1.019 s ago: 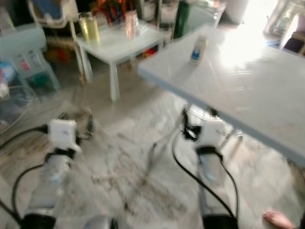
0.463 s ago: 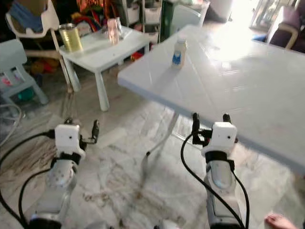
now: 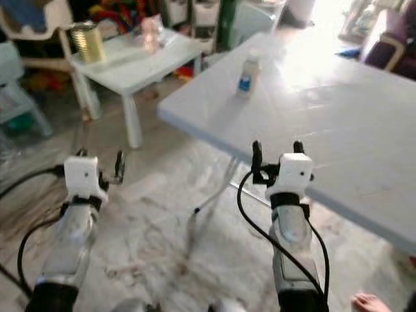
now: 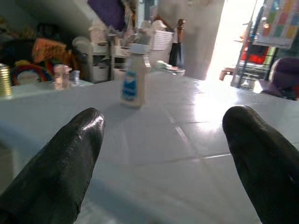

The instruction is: Restocking fridge

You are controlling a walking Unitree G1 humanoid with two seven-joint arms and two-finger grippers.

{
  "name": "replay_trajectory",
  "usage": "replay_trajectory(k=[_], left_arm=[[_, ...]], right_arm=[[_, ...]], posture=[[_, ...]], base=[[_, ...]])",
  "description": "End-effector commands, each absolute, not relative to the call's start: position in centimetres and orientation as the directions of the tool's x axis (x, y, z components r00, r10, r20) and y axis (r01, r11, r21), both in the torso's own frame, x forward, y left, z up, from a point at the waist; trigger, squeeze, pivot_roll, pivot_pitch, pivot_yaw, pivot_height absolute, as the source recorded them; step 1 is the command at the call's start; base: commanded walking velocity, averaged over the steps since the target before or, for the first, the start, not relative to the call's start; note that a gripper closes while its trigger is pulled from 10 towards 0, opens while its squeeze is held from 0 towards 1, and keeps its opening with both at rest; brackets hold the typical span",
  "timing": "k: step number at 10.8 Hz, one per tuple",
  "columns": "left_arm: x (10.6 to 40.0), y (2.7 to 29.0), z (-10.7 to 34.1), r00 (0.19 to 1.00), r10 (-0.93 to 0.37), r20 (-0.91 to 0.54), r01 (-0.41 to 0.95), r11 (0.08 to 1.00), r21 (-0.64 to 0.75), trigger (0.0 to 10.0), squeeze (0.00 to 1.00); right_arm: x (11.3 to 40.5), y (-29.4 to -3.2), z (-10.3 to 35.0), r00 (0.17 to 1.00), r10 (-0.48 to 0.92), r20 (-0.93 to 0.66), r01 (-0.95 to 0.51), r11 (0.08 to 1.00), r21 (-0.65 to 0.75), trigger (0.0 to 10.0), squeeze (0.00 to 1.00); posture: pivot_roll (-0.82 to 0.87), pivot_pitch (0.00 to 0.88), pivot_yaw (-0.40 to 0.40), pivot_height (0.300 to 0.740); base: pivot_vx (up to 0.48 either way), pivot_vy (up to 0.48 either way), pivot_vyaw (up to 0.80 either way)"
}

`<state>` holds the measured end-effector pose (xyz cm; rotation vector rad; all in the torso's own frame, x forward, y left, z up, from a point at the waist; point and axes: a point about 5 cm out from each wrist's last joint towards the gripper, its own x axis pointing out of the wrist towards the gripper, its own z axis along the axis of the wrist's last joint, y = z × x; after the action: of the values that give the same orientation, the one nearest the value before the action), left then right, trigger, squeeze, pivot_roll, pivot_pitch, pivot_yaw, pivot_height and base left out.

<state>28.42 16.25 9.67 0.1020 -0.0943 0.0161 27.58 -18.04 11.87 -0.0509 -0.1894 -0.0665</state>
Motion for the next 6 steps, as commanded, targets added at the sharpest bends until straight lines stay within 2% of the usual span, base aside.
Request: replay_trajectory(k=[1, 3, 6], left_arm=[[28.64, 15.38, 9.84, 0.995, -0.011, 0.1, 0.003, 0.996, 0.085, 10.0, 0.0], [28.74, 15.59, 9.8, 0.995, -0.01, 0.099, 0.002, 0.996, 0.084, 10.0, 0.0], [28.7, 15.67, 9.59, 0.996, -0.012, 0.091, 0.004, 0.996, 0.088, 10.0, 0.0]], right_arm=[[27.53, -18.89, 11.55, 0.982, -0.085, 0.167, 0.095, 0.994, -0.054, 10.0, 0.0], [27.55, -18.66, 11.46, 0.984, -0.072, 0.16, 0.081, 0.995, -0.051, 10.0, 0.0], [27.41, -18.58, 11.22, 0.986, -0.068, 0.153, 0.078, 0.995, -0.055, 10.0, 0.0]], posture=[[0.07, 0.061, -0.05, 0.74], [0.06, 0.062, -0.049, 0.74], [0.06, 0.062, -0.048, 0.74]], base=[[0.454, 0.0, 0.0], [0.426, 0.0, 0.0], [0.414, 0.244, 0.0]])
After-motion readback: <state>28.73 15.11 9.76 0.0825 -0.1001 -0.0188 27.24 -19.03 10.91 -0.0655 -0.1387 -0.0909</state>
